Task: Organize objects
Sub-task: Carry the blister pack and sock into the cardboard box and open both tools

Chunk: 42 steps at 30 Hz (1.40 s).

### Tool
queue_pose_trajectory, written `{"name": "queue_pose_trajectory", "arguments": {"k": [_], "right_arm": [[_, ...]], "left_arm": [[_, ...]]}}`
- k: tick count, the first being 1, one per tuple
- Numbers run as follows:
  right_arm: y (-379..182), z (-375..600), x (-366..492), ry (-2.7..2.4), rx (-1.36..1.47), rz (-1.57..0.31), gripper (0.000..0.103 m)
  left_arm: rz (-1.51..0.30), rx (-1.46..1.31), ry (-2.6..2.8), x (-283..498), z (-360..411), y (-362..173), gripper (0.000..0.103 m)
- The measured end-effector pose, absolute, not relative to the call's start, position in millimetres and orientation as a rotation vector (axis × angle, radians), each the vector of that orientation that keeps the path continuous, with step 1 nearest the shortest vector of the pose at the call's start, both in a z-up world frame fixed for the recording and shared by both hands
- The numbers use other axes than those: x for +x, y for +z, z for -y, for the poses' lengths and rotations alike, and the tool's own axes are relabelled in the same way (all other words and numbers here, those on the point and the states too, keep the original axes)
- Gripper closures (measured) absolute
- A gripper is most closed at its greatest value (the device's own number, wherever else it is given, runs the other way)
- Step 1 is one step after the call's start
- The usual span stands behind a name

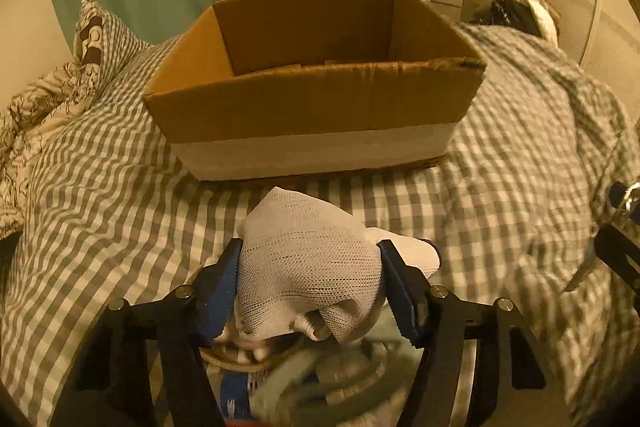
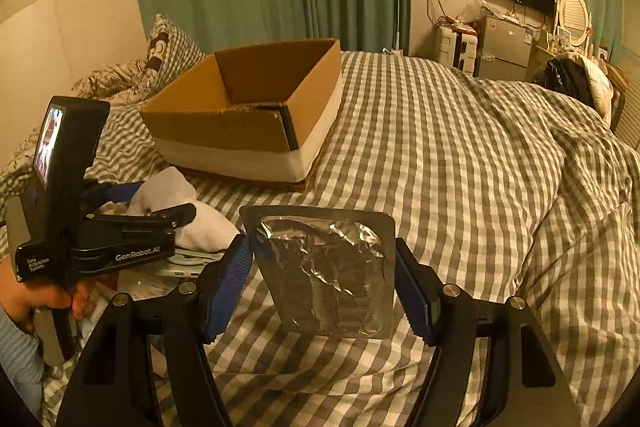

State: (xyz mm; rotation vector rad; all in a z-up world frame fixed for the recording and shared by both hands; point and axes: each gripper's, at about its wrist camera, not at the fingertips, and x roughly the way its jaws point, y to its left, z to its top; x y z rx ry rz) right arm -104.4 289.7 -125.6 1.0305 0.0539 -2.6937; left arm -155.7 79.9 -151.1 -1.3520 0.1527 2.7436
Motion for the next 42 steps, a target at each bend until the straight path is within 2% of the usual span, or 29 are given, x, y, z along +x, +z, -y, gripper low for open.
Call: {"name": "queue_pose_trajectory", "arguments": {"k": [14, 20, 25, 29, 33, 42], "right_arm": [[-37, -271, -65, -2.703, 0.846, -0.151, 0.034], [15, -258, -81, -2.699, 0.734, -0.168, 0.034], [50, -251, -123, -2.664, 0.668, -0.095, 0.034], [64, -239, -172, -2.665, 0.645, -0.107, 0.034], [60, -229, -220, -2.632, 0.675, -0.043, 0.034], [-10, -224, -305, -2.585, 0.870, 0.080, 0.034]], "left_arm": [[-0.105, -0.983, 2.791, -103, -63, -25, 0.036], [-0.075, -0.863, 2.856, -119, -47, 26, 0.036], [-0.086, -0.809, 2.908, -156, -43, 49, 0.036], [-0.088, -0.816, 2.927, -191, -44, 51, 0.036], [-0.072, -0.859, 2.938, -230, -41, 38, 0.036], [-0.140, -1.025, 2.870, -290, -48, -32, 0.036]]}}
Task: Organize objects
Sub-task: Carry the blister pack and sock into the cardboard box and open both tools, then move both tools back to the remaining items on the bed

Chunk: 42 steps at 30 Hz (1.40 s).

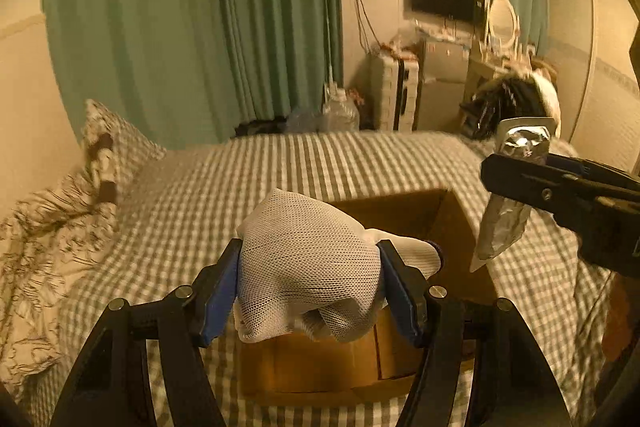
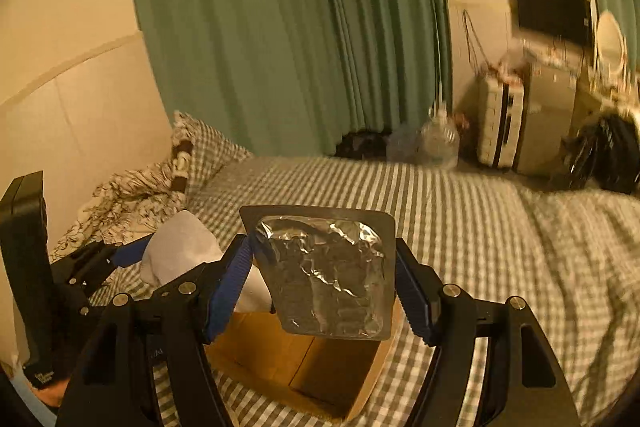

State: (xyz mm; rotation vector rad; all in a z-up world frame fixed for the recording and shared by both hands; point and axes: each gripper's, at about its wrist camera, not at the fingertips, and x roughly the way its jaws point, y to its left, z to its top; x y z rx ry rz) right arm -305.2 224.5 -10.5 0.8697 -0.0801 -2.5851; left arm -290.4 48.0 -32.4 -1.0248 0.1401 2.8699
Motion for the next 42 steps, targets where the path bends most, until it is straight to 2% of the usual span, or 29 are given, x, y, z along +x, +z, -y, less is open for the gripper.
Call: {"name": "queue_pose_trajectory", "arguments": {"k": [6, 8, 10, 11, 23, 28, 35, 42], "right_arm": [[-44, -225, -326, -2.551, 0.921, 0.119, 0.033], [-44, -229, -329, -2.572, 0.912, 0.139, 0.032], [-40, -232, -330, -2.594, 0.901, 0.141, 0.019], [-37, -233, -329, -2.609, 0.896, 0.143, 0.016], [70, -262, -226, -2.729, 0.777, 0.085, 0.014], [105, -267, -154, -2.781, 0.698, -0.015, 0.011], [83, -272, -80, -2.725, 0.732, -0.062, 0.010], [2, -266, -50, -2.738, 0.806, -0.115, 0.010]], "left_arm": [[-0.188, -1.069, 2.804, -306, -58, -64, 0.031], [-0.225, -1.068, 2.798, -303, -62, -65, 0.024], [-0.276, -1.033, 2.836, -297, -65, -62, 0.005], [-0.290, -1.015, 2.850, -293, -67, -58, 0.004], [-0.198, -0.859, 2.929, -195, -45, 49, 0.000], [-0.185, -0.837, 2.947, -139, -35, 68, 0.000], [-0.142, -0.925, 2.961, -82, -27, 31, 0.000], [-0.039, -1.065, 2.962, -63, -34, -48, 0.000]]}}
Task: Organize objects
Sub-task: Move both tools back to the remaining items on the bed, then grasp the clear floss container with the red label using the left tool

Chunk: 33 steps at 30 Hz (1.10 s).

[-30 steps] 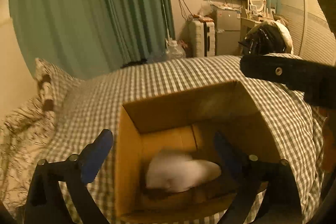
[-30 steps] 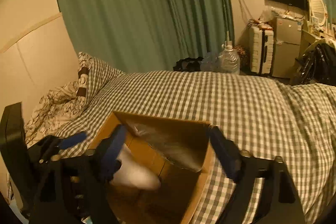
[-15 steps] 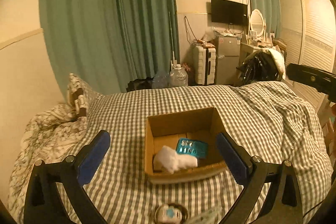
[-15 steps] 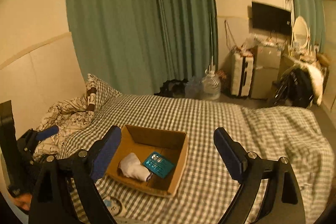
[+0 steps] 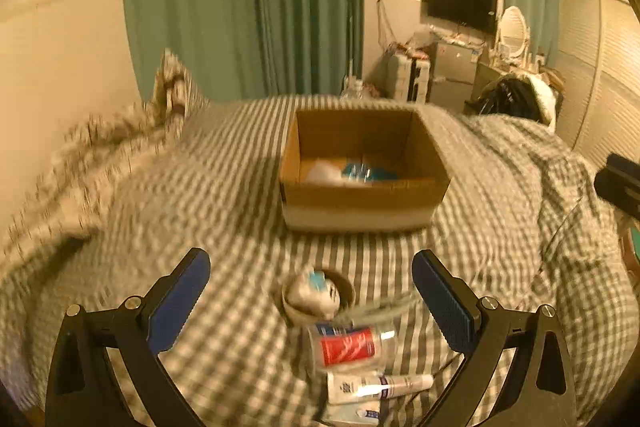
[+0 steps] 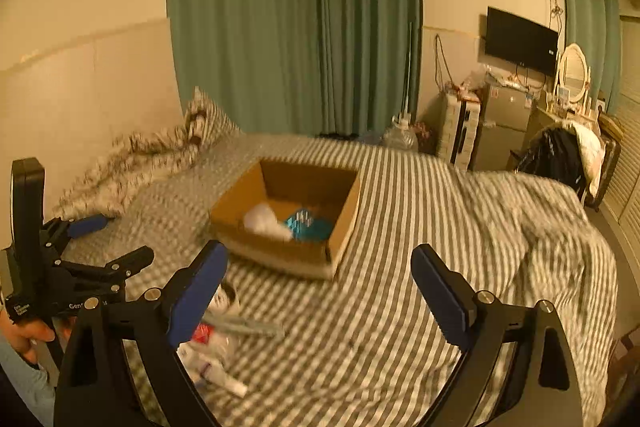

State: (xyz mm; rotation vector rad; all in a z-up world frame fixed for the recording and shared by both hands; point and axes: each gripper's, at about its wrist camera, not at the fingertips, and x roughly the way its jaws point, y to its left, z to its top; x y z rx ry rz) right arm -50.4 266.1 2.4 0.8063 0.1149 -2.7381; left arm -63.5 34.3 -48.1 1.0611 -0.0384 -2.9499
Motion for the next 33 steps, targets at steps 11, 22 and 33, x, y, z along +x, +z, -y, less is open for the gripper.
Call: {"name": "queue_pose_trajectory", "arguments": {"k": [11, 22, 33], "right_arm": [[-140, -273, -62, -2.699, 1.048, -0.079, 0.010], [-168, -295, -77, -2.665, 1.141, 0.004, 0.010], [-159, -279, -71, -2.592, 1.081, -0.075, 0.010]], "left_arm": [[0.068, 1.259, -2.867, -66, -61, -141, 0.000], [0.073, 1.434, -2.809, -87, -75, -183, 0.000], [0.004, 1.428, -2.819, -82, -60, -182, 0.010]]}}
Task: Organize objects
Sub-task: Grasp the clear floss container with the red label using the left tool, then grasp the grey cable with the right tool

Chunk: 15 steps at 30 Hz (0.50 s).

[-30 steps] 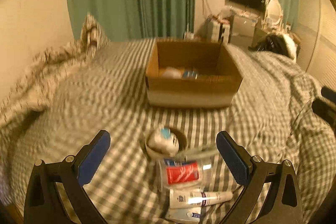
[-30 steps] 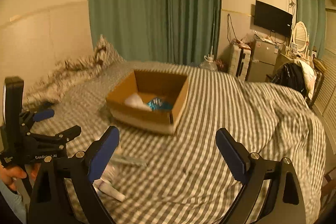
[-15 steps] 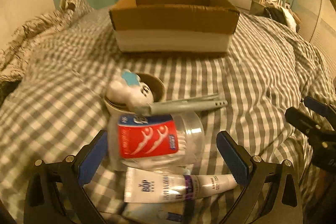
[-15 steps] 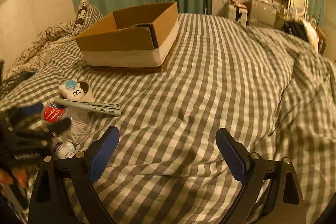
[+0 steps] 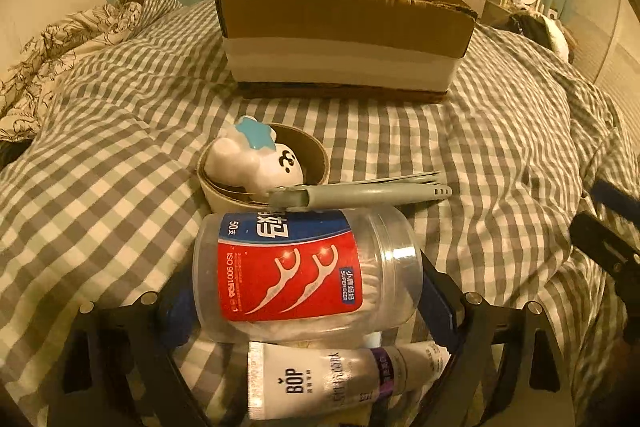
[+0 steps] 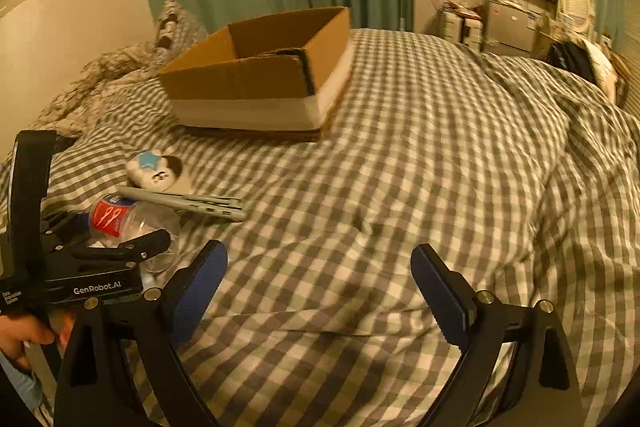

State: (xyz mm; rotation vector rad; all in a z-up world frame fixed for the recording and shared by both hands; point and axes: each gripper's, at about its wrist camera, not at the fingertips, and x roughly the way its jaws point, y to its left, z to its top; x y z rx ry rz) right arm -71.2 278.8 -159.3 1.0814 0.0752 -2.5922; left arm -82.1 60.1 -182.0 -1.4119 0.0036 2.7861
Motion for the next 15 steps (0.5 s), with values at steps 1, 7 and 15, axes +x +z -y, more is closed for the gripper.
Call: {"name": "queue_pose_trajectory", "arguments": {"k": [1, 7, 15], "right_arm": [[-157, -271, -74, -2.557, 1.066, -0.142, 0.010], [-164, -229, -104, -2.378, 1.056, -0.420, 0.010], [-198, -180, -143, -2.176, 1.139, -0.484, 0.010]], "left_arm": [[0.002, -1.415, 2.786, -82, -59, -181, 0.010], [0.047, -1.418, 2.788, -82, -45, -170, 0.011], [0.049, -1.344, 2.890, -80, -10, -136, 0.011]]}}
